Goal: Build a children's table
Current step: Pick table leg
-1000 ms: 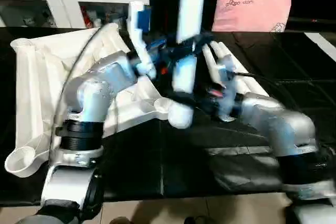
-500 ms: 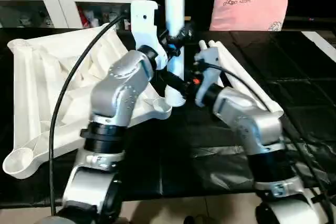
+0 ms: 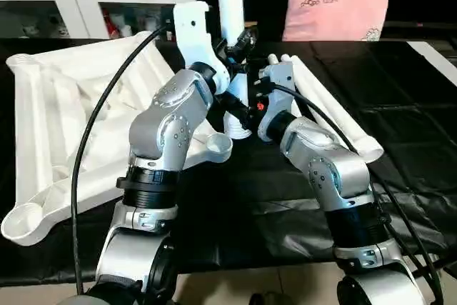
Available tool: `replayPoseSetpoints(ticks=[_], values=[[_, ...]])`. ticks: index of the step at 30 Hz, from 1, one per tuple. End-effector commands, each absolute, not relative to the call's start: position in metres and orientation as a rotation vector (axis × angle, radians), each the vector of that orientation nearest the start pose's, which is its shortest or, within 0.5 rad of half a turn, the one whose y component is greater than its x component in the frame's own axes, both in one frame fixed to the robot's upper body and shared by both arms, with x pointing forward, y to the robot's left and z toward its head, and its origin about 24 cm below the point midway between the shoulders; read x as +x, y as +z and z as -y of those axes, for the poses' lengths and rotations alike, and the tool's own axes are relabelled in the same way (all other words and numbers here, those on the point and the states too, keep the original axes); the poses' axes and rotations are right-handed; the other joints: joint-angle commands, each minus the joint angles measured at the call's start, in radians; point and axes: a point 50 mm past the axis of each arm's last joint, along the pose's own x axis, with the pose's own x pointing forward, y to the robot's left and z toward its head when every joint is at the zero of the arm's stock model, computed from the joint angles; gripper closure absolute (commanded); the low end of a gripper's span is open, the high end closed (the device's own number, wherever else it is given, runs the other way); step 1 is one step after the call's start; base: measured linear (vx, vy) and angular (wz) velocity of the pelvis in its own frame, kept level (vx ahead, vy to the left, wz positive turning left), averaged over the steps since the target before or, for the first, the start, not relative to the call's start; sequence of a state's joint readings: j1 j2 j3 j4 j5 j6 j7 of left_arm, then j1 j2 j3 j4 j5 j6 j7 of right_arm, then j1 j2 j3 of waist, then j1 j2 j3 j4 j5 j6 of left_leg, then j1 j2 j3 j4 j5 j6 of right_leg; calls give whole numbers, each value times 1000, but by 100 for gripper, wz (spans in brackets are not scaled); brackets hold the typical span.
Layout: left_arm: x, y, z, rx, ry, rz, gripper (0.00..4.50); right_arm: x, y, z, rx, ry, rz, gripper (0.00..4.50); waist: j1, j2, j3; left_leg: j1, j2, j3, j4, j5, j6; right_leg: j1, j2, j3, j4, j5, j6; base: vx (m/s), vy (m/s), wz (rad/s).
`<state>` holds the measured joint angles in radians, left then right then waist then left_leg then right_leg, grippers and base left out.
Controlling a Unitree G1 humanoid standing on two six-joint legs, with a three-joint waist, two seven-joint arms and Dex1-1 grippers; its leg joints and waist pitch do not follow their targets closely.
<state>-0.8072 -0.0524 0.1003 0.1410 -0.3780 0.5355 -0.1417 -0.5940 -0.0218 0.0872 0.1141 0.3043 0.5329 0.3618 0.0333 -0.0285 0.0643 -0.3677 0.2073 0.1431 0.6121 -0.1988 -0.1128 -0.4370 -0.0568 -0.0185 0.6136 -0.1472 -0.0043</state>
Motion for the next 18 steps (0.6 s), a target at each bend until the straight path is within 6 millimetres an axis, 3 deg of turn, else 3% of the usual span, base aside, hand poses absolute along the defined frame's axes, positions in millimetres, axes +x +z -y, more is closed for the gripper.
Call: replayPoseSetpoints(ticks=[1, 5, 11, 13, 15, 17, 18], values=[[355, 208, -63, -371, -533, 94, 259, 335, 148, 63, 179, 695, -36, 203, 1, -6, -83, -7, -14, 24, -60, -89, 23, 80, -33, 19, -64, -189, -150, 0, 0, 0], [359, 211, -71, -352, -540, 107, 261, 329, 152, 62, 270, 798, -26, 179, 3, -5, -83, -5, -15, 25, -61, -101, 33, 79, -33, 19, -65, -196, -152, 0, 0, 0], [364, 213, -82, -267, -636, 88, 264, 321, 161, 74, 220, 894, 22, 135, 6, -3, -84, -4, -14, 23, -61, -79, 37, 81, -33, 18, -62, -179, -151, 0, 0, 0], [365, 214, -83, -254, -658, 87, 264, 320, 163, 76, 223, 918, 24, 108, 6, 0, -84, -4, -13, 23, -61, -69, 37, 81, -34, 19, -60, -156, -165, 0, 0, 0], [365, 217, -86, -245, -794, 68, 264, 314, 164, 93, 260, 1056, -54, 92, 10, 1, -85, 2, -17, 24, -61, -72, 46, 85, -30, 19, -59, -140, -182, 0, 0, 0], [363, 219, -86, -271, -867, 55, 264, 312, 165, 100, 261, 1100, -54, 74, 14, 1, -84, -1, -13, 25, -60, -73, 47, 84, -34, 20, -57, -130, -199, 0, 0, 0], [361, 221, -86, -277, -913, 57, 264, 311, 165, 104, 264, 1122, -64, 74, 18, 6, -84, -1, -12, 25, -60, -70, 44, 84, -36, 20, -55, -123, -210, 0, 0, 0]])
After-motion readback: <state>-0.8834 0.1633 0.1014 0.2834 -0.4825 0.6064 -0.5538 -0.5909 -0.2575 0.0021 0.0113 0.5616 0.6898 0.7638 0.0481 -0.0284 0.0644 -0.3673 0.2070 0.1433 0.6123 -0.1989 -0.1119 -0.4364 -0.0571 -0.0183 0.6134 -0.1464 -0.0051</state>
